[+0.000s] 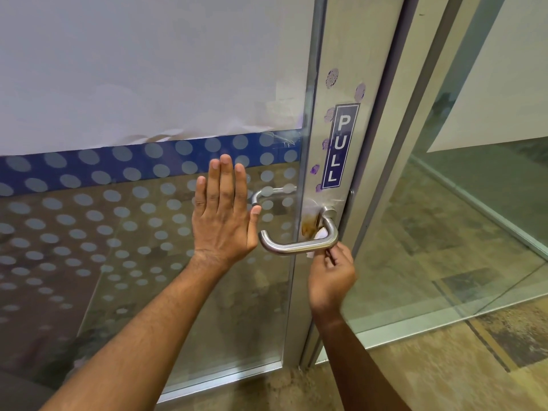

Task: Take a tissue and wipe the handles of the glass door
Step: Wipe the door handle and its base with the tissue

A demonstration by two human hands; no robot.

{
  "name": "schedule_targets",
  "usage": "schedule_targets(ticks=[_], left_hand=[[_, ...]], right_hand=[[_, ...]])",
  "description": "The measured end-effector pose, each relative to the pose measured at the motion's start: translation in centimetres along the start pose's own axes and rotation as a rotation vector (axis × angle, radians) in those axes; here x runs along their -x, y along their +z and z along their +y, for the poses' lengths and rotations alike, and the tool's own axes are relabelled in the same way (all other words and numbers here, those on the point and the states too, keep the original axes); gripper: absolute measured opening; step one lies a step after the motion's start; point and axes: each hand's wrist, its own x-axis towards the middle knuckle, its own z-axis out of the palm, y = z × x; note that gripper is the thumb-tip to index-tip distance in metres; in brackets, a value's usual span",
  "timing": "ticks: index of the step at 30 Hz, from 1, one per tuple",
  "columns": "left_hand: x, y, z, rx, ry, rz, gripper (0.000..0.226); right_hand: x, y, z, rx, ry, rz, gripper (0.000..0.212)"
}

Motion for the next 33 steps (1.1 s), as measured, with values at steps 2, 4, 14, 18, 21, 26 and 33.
schedule_targets(ticks=[2,4,14,18,21,26,33], left_hand=[[0.0,0.1,0.0,-0.007,0.0,0.0,0.099],[0.1,0.1,0.0,-0.011,0.0,-0.005,0.099],[0.1,0.2,-0.1,-0.014,-0.001,0.001,0.099],[0.1,0.5,-0.1,-0.022,0.007,0.022,0.098],[0.2,0.7,-0.2,-0.024,0.011,0.042,0.097],[0.1,0.7,-0.2,-0.036,0.015,0.055,0.096],[0.1,0.7,-0.1,-0.028,0.01,0.052,0.094]], right_hand=[[0.7,0.2,0.5,0.177,-0.19,0.001,0.017],[1.3,0.2,0.8,0.258,-0.323,-0.093,0.025],[1.1,0.8,2.4,0.388,-0.698,-0.372,0.059],[0.3,1.4,2.3,0.374,-0.717,-0.362,0.058],[-0.2,2.1,2.1,0.401,-0.708,-0.378,0.057],[-0.4,3.0,1.8,0.533,-0.691,-0.353,0.065],[-0.6,2.6,1.9,0.626,-0.76,-0.27,0.08]])
